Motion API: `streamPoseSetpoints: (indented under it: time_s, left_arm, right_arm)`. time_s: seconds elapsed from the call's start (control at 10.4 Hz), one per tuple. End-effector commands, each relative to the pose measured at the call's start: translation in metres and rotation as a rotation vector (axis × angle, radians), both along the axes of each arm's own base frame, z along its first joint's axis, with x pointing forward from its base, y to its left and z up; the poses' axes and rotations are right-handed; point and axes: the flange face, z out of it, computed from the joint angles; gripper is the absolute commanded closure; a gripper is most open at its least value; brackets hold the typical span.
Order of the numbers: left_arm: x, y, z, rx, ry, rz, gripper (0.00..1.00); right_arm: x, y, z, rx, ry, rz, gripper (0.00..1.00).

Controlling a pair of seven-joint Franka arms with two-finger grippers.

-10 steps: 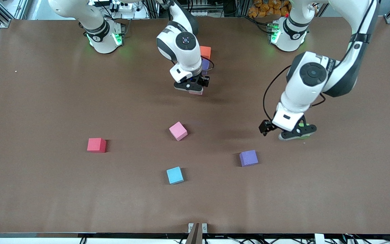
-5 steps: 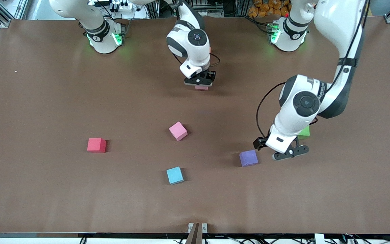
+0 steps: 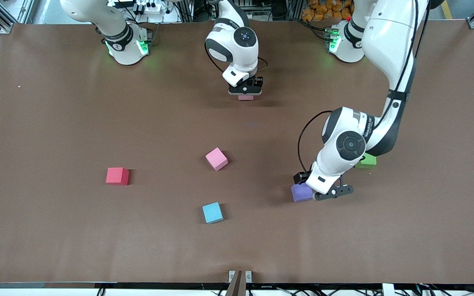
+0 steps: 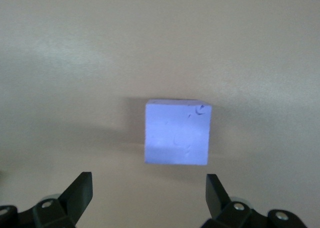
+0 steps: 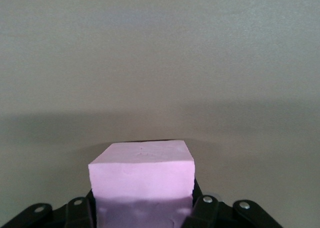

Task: Arrange blocks into number 1
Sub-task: 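Place pink with the right gripper while the left gripper grasps the purple cube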

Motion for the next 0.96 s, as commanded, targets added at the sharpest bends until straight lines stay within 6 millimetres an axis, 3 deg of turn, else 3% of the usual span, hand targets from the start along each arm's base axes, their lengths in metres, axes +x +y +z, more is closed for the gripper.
streamPoseSetpoints:
  time_s: [0.0,0.29,0.58,0.67,0.87]
  left_arm:
    - [0.013,-0.001,0.003,-0.014,-0.001,-0.010,0.00]
    - [0.017,0.004,-0.005,-0.033,0.010,-0.032,0.00]
    - [0.024,-0.004,-0.012,-0.035,0.000,-0.036,0.00]
    - [0.028,-0.002,-0.012,-0.034,-0.007,-0.031,0.00]
    - [0.033,0.001,-0.008,-0.046,-0.018,-0.006,0.00]
  right_arm:
    - [-0.017,0.001,0.006,-0.004,-0.013,-0.002,0.55]
    - [-0.034,0.010,0.002,-0.008,-0.013,0.013,0.55]
    - [-0.037,0.011,0.000,-0.009,-0.019,0.023,0.50]
    - [-0.037,0.010,-0.007,-0.024,-0.022,0.035,0.43]
    - [-0.036,0.014,-0.014,-0.031,-0.029,0.026,0.00]
